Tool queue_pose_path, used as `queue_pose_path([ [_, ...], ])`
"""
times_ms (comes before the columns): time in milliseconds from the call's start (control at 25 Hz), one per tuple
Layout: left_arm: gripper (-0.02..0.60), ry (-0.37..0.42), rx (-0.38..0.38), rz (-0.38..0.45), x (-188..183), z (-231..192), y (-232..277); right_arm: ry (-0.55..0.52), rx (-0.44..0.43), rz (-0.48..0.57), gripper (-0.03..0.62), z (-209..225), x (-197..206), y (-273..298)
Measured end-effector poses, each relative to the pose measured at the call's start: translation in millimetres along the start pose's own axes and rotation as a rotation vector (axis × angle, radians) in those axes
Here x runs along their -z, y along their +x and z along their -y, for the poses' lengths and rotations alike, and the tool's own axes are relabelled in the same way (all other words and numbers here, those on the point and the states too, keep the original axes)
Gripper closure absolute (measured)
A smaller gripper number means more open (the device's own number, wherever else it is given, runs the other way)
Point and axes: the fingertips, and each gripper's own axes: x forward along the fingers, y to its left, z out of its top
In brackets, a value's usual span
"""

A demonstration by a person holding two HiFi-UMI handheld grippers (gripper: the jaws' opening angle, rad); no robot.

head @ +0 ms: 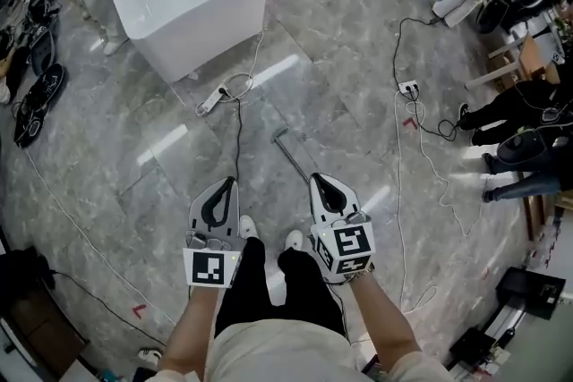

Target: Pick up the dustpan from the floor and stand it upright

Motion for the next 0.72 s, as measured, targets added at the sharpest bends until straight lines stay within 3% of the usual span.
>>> queue_pose_path([
  [160, 0.571, -0.019, -0.031, -0.025, 30.7, -5.8, 34.3, 0.006, -0.035, -0.028, 0.576, 22.0, 14.4, 48.4],
  [360, 0.571, -0.007, -0.103, -0.034, 86.3, -4.1, 61.7, 0.019, -0.078, -0.096, 0.576, 55.5, 78.9, 105.2],
  [520, 0.571, 0.016, -0.151, -0.065, 164.9, -8.7, 81.1, 0.013, -0.095, -0.173, 0.576, 81.6, 158.3, 154.3],
  [720, 0.571, 0.028, -0.171, -0.062, 280.5, -19.3, 129.0, 0.055, -0.116, -0.306, 0.576, 119.8, 297.4, 257.6],
])
